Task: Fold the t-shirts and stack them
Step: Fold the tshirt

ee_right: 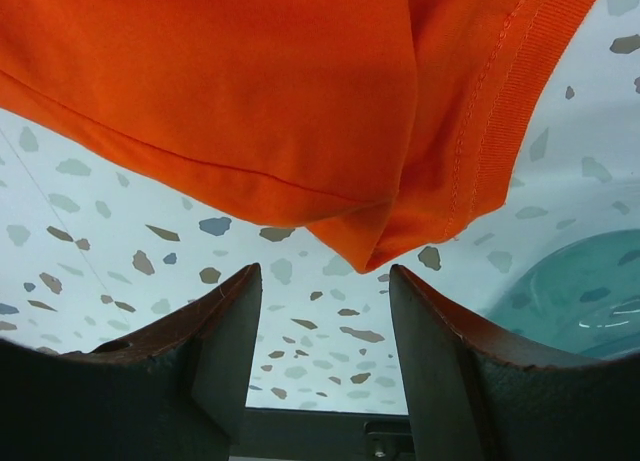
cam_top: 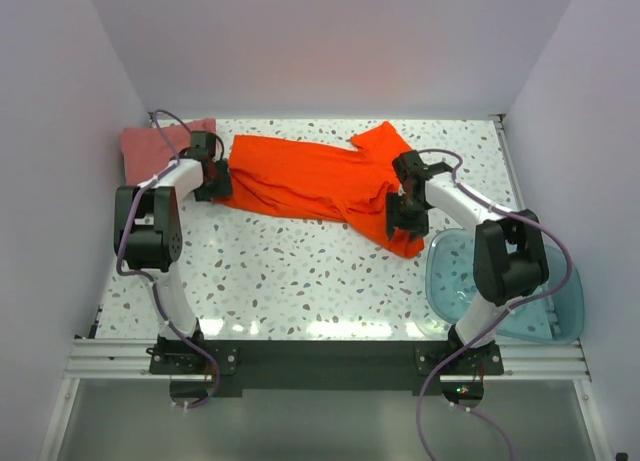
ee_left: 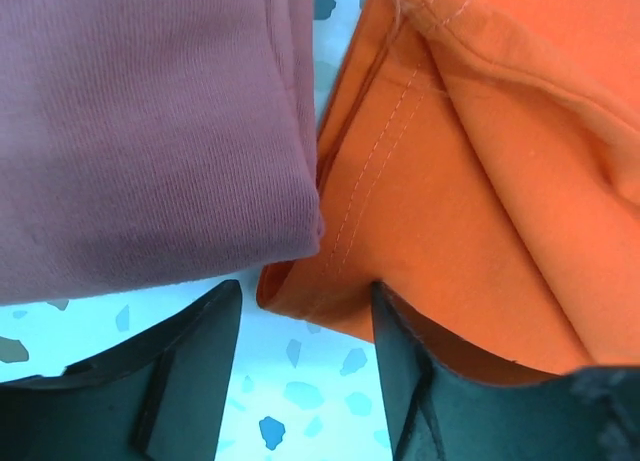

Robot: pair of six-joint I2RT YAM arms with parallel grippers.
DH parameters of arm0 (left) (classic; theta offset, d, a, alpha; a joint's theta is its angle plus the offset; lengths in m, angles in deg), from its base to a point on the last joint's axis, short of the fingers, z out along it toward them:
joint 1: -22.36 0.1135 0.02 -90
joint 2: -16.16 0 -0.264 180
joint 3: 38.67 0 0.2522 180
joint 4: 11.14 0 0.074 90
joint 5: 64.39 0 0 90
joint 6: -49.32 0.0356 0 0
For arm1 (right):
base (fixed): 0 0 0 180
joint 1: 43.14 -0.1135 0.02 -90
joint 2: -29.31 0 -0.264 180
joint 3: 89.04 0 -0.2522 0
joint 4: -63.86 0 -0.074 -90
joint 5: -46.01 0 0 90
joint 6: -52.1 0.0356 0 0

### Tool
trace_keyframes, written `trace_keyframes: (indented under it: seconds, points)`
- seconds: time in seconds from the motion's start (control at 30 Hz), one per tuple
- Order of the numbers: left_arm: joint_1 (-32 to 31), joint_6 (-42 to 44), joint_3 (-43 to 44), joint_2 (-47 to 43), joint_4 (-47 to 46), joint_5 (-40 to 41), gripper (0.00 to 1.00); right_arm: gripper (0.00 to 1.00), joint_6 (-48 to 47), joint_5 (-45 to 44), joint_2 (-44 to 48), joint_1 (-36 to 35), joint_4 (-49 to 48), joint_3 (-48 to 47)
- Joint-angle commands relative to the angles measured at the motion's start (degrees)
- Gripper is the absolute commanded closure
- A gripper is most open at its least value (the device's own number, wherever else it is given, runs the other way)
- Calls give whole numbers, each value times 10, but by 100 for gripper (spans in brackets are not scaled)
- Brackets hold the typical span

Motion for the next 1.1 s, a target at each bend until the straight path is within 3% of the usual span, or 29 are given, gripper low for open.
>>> trace_keyframes:
  seconds: [0.0, 0.2, 0.33, 0.47, 0.57, 0.63, 0.77, 0.83, 1.07]
  points:
    - [4, -11, 27, 8, -24, 4, 42, 43, 6, -16, -7, -3, -4, -9]
    - [3, -8, 24, 11, -19, -4, 54, 43, 5, -29, -10, -3, 9, -7]
    - [4, -9, 25, 20, -21, -23, 71, 46, 3, -25, -22, -3, 4, 6]
    - [4, -11, 24, 20, -22, -28, 81, 52, 6, -19, -35, -3, -10, 16]
    - [4, -6, 24, 16, -23, -31, 92, 59, 7, -15, -47, -4, -13, 15]
    - [4, -4, 21, 13, -24, -38, 99, 73, 8, -10, -59, -4, -14, 13]
    - [4, 4, 6, -7, -21, -42, 100, 93, -9, -13, -63, -3, 5, -8]
    - [6, 12, -5, -19, -21, -37, 100, 98, -30, -41, -61, -3, 32, -23]
    - [32, 13, -70, -94, -3, 0, 100, 100, -78, -96, -55, -1, 110, -88]
